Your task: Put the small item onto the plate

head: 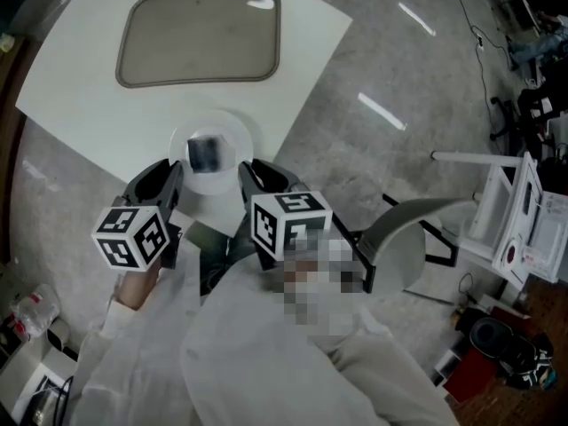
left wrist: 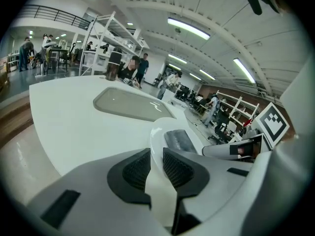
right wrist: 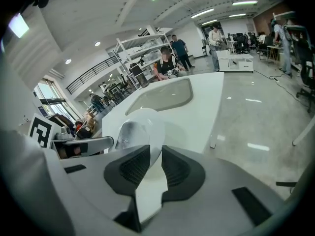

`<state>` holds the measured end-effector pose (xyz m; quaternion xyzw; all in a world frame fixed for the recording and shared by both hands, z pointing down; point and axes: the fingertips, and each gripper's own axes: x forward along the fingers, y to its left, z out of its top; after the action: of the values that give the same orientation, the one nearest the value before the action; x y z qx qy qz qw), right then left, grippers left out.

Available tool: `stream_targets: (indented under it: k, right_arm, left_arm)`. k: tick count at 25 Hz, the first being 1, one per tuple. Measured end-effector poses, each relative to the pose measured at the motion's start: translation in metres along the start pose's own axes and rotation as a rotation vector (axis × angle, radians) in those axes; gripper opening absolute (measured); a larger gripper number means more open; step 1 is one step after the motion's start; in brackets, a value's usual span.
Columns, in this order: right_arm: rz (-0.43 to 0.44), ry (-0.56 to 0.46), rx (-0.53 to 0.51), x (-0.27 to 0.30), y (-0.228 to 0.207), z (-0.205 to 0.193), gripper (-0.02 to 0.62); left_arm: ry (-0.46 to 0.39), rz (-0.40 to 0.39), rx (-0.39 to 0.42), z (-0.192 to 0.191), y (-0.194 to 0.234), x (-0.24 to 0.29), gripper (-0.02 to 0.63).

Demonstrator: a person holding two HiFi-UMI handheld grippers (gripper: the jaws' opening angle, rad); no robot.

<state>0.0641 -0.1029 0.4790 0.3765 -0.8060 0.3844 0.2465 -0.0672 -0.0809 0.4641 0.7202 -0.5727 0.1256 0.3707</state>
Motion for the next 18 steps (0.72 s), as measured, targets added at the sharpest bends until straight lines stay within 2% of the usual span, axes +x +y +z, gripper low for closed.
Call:
stream_targets:
  k: [11, 18]
  right_arm:
    - [0.008, 0.008, -0.020, 0.013, 0.003, 0.019, 0.081]
    - [-0.019, -0.022, 0.022, 0.030, 0.014, 0.041, 0.080]
  left_arm:
    - [-0.027, 0.012, -0.031, 0.015, 0.012, 0.007, 0.084]
    - [-0.012, -0.021, -0.004, 0.039, 0.032, 0.015, 0.084]
